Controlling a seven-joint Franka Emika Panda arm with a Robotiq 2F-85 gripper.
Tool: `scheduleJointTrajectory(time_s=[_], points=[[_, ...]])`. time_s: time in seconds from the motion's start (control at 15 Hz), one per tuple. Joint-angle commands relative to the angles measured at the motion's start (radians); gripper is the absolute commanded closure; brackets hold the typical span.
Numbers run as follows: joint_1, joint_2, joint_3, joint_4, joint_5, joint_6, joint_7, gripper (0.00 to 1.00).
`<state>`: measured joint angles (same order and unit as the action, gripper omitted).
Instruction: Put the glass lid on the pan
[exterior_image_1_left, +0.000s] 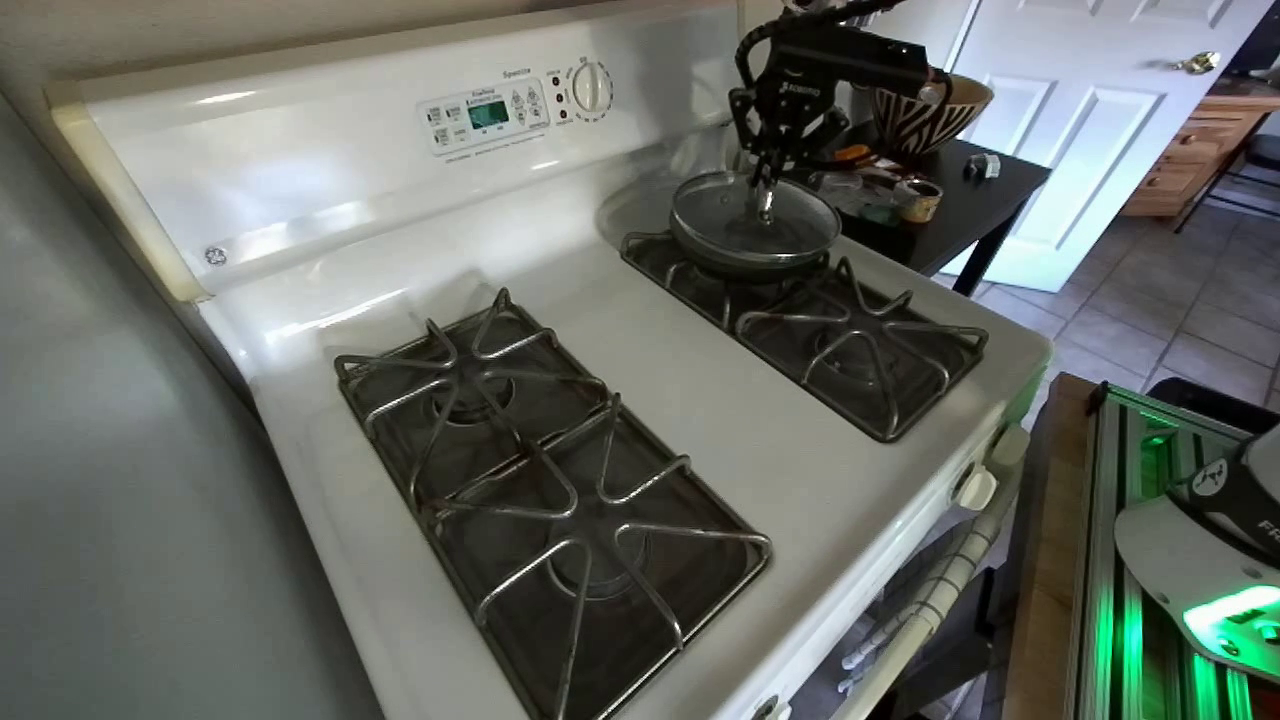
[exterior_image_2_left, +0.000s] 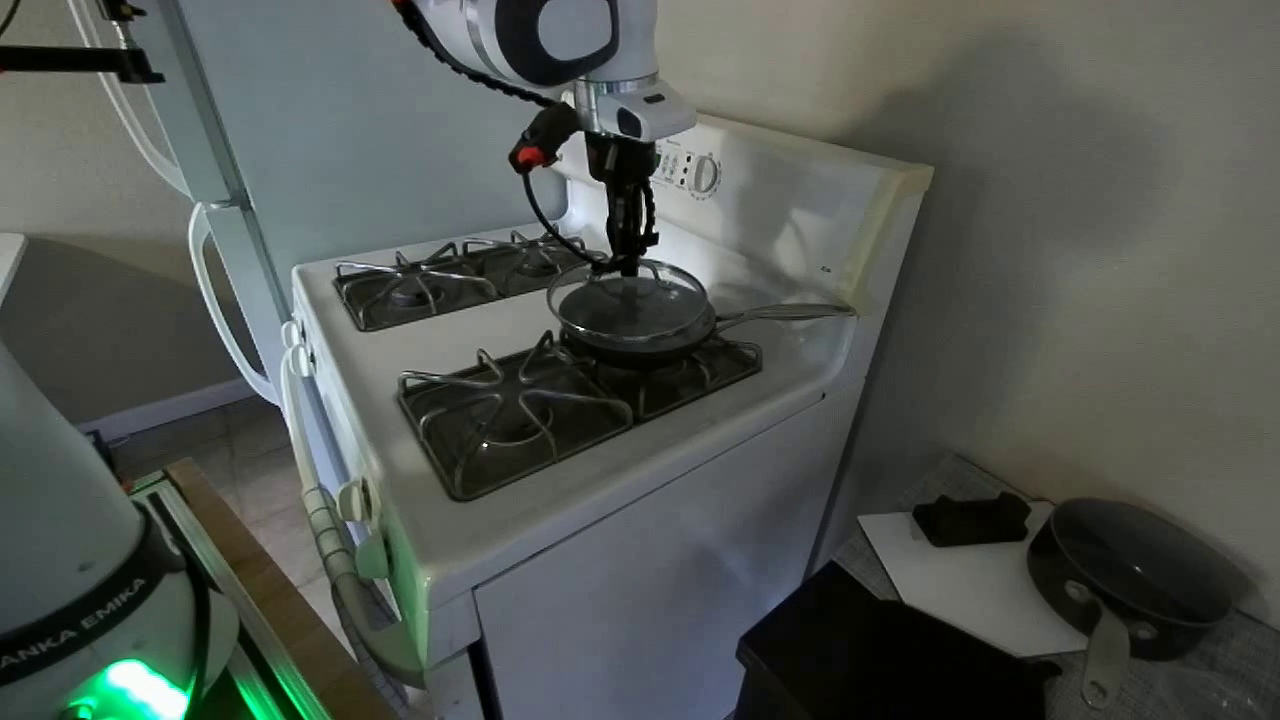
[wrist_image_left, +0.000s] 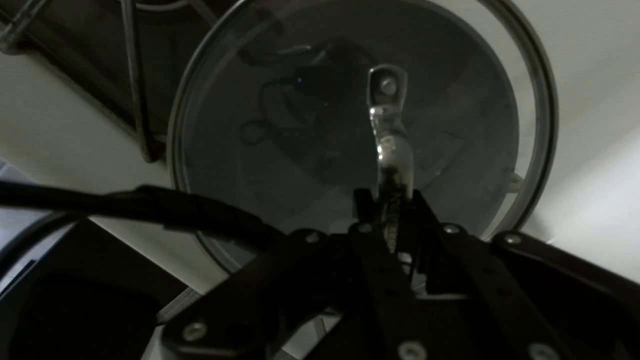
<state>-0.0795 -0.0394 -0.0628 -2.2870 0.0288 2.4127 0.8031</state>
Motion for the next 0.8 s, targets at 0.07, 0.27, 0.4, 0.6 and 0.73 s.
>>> scheduleJointTrajectory(time_s=[0.07, 0.27, 0.4, 0.6, 0.73], points=[[-0.009, 0.007, -0.009, 0.009, 0.029, 0.029, 0.008, 0.97], [-0.013, 0.012, -0.014, 0.014, 0.031, 0.029, 0.014, 0.97], [-0.015, 0.017, -0.016, 0.019, 0.037, 0.03, 0.017, 0.97], [-0.014, 0.024, -0.017, 0.026, 0.046, 0.027, 0.022, 0.97], [-0.011, 0.029, -0.015, 0.03, 0.055, 0.025, 0.024, 0.97]])
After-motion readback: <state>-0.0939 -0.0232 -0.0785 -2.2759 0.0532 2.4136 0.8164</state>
